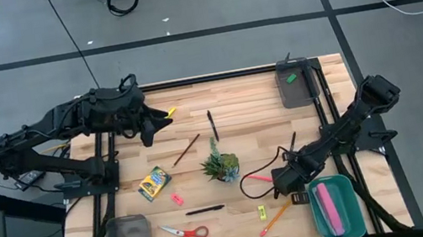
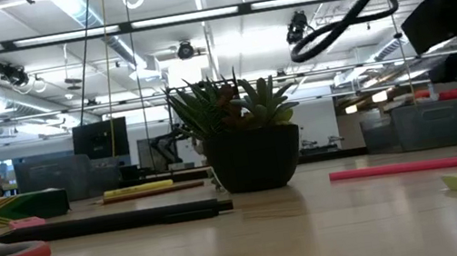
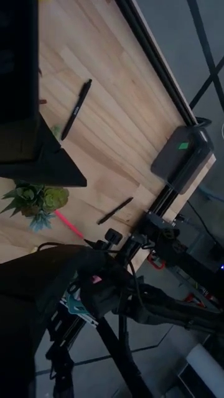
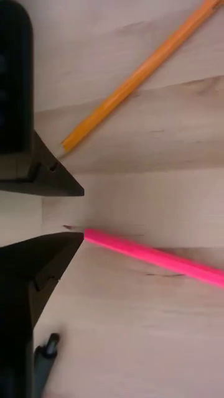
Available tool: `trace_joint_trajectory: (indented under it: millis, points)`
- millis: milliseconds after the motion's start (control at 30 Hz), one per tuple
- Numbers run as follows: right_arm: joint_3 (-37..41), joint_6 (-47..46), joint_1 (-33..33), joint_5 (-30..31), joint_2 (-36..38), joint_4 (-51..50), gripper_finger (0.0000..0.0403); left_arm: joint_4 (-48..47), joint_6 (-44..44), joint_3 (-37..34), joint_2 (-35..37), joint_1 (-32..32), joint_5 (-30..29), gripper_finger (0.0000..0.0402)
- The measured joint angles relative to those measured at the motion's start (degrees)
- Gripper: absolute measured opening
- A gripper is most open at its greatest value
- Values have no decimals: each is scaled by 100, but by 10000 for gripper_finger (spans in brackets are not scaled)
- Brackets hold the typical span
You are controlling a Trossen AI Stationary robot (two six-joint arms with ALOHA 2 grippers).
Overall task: Sort crayons/erasers/pens/pencils in bins
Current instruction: Put the pink pencil into the top left black bin
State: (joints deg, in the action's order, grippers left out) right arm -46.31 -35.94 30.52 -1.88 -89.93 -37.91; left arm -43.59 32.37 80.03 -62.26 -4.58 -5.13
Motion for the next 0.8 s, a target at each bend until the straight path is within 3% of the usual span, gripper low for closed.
trace_joint_trajectory:
  millis: [167,800]
  points:
    - [150,-2,-2,37,0,20,87,-1,144,0,0,0,-4,169]
    - [434,-498,0,212,26,577,86,1,355,0,0,0,-1,169]
